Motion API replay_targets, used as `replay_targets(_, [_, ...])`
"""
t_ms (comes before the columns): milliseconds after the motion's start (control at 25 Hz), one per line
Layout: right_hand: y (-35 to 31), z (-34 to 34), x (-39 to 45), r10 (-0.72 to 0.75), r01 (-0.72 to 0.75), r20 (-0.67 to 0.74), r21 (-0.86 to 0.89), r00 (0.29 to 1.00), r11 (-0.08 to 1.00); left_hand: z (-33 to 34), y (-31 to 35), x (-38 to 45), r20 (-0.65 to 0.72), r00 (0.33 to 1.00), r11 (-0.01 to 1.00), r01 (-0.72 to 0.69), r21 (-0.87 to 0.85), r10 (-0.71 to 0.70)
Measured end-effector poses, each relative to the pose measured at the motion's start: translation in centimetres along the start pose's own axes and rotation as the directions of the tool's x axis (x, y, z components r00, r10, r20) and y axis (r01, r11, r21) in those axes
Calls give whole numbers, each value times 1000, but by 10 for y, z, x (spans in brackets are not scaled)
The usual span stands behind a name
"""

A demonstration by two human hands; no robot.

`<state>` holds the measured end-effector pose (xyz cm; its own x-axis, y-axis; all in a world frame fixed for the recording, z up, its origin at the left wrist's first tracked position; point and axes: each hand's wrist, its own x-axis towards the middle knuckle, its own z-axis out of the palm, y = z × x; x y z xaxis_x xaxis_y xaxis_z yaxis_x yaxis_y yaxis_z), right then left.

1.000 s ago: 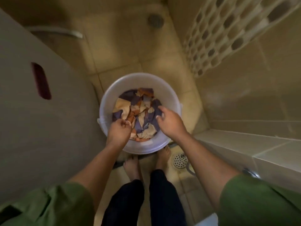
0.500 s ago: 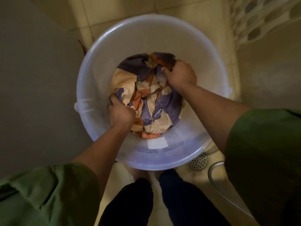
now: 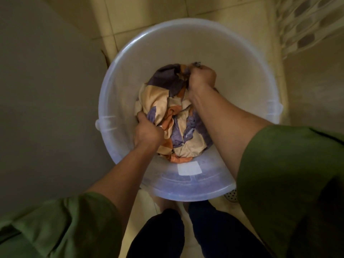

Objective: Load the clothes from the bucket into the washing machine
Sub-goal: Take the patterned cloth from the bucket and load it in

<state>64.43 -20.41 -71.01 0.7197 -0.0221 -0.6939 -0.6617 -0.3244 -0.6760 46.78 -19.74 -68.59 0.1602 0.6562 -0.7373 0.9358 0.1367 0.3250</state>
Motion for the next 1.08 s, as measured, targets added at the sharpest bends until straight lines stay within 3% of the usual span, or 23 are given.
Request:
replay_targets(80, [3, -6, 10, -28, 28, -1, -78, 1000, 997, 0, -2, -2, -11, 999, 999, -41, 11, 41])
replay_targets(240, [-4, -45, -40, -240, 244, 58, -366, 969, 898, -12, 1, -17, -56, 996, 995, -70, -73, 66])
replay_targets(360, [-21, -82, -89, -422, 429, 101, -354, 901, 831, -32, 12, -49, -6, 999, 998, -40, 38, 40])
replay_targets(440, [-47, -102, -119, -443, 464, 137, -275, 886, 842, -51, 20, -74, 145, 988, 982, -81, 172, 56])
replay_targets(520, [-87, -124, -152, -438, 467, 176, -187, 881, 864, -76, 34, -101, 315, 948, 884, -183, 430, 43])
replay_targets(640, [-154, -156, -214, -545, 585, 262, -104, 796, 804, -118, 60, -144, 400, 912, 665, -352, 659, 86])
replay_targets(680, [-181, -167, -240, -589, 633, 289, -82, 755, 770, -137, 74, -162, 393, 908, 671, -382, 636, 145])
replay_targets(720, [-207, -176, -263, -623, 668, 306, -58, 720, 742, -155, 88, -178, 350, 903, 749, -408, 522, 248])
replay_targets(800, [-263, -191, -312, -687, 711, 312, 49, 656, 701, -195, 125, -215, 231, 860, 874, -481, 69, 455])
replay_targets(840, [-290, -198, -335, -706, 706, 303, 130, 640, 696, -216, 147, -237, 246, 803, 839, -528, -129, 543])
replay_targets(920, [-341, -212, -378, -734, 673, 281, 293, 618, 679, -253, 188, -277, 331, 645, 725, -617, -306, 689])
replay_targets(1000, [-379, -228, -414, -762, 670, 283, 364, 582, 647, -284, 224, -318, 351, 514, 621, -680, -390, 783])
replay_targets(1080, [-406, -248, -449, -799, 711, 298, 366, 522, 601, -310, 249, -362, 289, 427, 511, -775, -371, 857])
